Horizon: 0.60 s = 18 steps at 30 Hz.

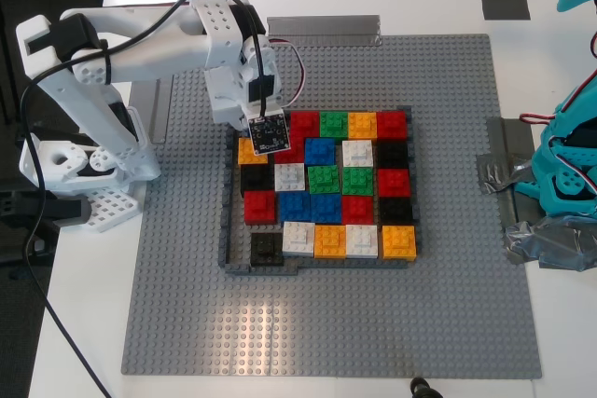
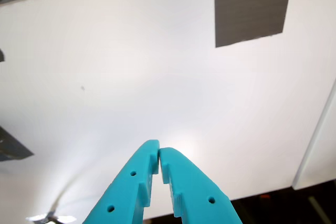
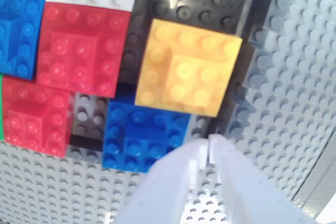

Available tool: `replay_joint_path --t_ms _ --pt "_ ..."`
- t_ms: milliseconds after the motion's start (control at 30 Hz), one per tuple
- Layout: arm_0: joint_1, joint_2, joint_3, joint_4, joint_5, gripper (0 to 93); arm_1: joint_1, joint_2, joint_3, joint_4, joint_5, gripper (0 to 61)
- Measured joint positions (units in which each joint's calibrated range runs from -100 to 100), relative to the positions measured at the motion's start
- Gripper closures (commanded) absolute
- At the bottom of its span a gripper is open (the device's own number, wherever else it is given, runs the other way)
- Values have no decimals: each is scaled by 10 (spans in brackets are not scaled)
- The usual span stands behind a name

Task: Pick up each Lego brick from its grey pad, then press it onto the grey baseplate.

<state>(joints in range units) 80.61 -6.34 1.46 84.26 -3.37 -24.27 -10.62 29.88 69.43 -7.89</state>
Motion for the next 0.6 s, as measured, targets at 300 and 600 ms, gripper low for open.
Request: replay_joint_path --t_ms 300,600 --pt "0 0 0 0 0 927 0 -8 28 -12 4 613" --pt "23 0 32 -1 0 927 -24 2 74 -81 10 613"
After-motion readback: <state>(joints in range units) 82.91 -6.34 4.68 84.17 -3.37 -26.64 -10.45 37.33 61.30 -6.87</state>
